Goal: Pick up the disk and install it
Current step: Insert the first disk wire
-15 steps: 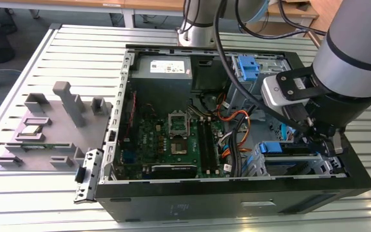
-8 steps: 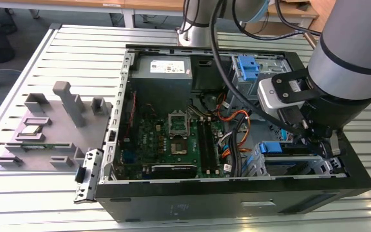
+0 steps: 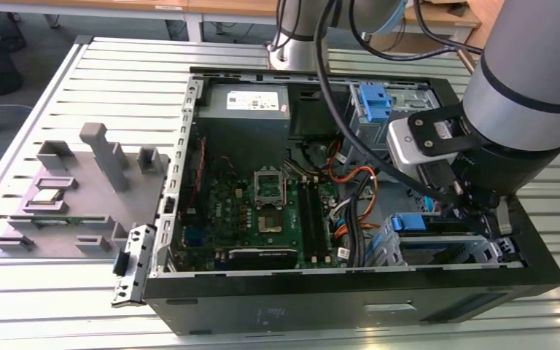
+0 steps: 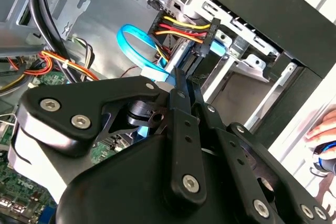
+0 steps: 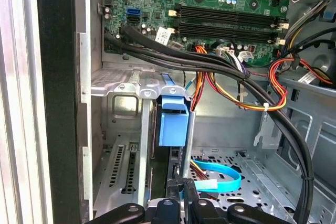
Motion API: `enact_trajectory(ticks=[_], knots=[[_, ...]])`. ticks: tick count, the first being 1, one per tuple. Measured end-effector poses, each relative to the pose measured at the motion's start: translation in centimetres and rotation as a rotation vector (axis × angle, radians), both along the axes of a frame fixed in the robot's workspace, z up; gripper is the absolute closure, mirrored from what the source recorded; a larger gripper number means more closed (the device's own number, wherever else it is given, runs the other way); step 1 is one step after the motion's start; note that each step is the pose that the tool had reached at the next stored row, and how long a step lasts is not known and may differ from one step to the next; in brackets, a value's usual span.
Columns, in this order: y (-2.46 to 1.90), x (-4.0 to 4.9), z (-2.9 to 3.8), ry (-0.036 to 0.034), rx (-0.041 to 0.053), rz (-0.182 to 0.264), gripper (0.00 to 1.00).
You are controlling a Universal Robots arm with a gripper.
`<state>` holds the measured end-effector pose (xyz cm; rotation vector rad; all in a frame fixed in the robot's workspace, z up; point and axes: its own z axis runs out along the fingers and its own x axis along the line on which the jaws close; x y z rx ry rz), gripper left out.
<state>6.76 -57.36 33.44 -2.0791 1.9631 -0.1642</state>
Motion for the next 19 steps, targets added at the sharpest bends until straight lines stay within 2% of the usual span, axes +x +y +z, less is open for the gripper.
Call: enact_trajectory(ticks=[2, 5, 7, 10, 11, 19], knots=[[0.01, 0.00, -0.09, -0.0001, -0.0001, -0.004, 0.84], [0.00, -0.01, -0.20, 0.0000, -0.0001, -0.056, 0.84], [-0.01, -0.05, -0.20, 0.0002, 0.0016, -0.061, 0.84], [0.00, -0.14, -0.22, 0.0007, 0.0234, -0.061, 0.84], [0.01, -0.15, -0.22, 0.0007, 0.0254, -0.061, 0.84], [0.01, -0.18, -0.27, 0.0002, 0.0256, -0.057, 0.84]])
